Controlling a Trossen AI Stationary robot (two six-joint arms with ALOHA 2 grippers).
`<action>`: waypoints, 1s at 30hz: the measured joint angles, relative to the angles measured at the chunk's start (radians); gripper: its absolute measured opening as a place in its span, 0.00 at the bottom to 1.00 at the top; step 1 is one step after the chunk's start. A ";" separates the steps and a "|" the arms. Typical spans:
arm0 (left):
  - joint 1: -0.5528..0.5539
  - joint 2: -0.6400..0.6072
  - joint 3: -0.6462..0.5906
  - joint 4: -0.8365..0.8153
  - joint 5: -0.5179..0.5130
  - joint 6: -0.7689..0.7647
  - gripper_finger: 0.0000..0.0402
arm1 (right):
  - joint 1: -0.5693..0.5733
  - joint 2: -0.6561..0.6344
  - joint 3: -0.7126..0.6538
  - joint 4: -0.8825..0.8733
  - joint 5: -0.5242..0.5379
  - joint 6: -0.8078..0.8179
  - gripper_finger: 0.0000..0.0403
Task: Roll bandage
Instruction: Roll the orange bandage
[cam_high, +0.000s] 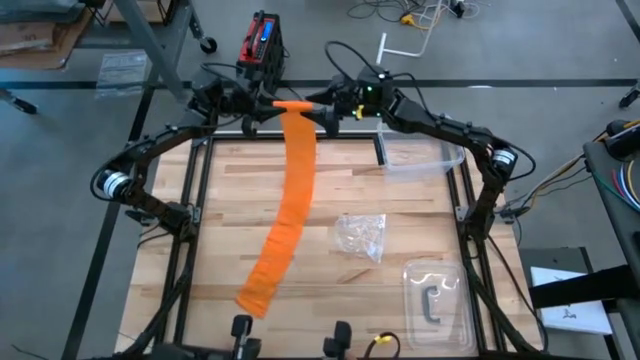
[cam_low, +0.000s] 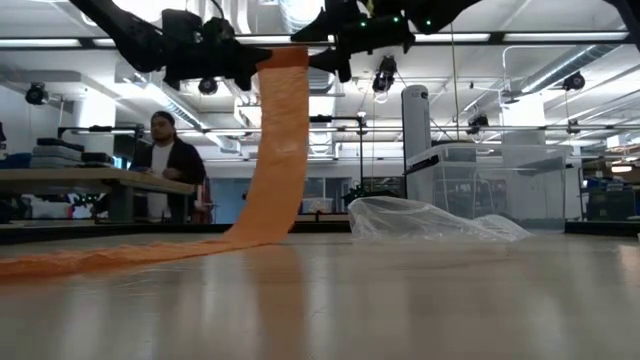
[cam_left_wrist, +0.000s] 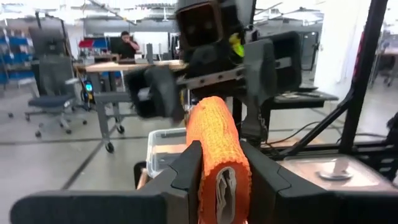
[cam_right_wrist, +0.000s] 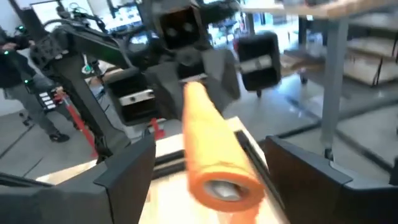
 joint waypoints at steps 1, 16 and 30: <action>-0.006 0.000 0.000 0.000 -0.001 0.013 0.19 | -0.001 0.000 0.002 -0.004 0.001 0.016 0.74; -0.029 -0.003 0.000 0.012 -0.007 0.018 0.19 | 0.001 0.001 0.003 -0.017 -0.003 0.030 0.54; -0.029 -0.005 0.004 0.021 -0.060 0.004 0.21 | 0.006 0.003 0.007 0.009 0.004 -0.048 0.34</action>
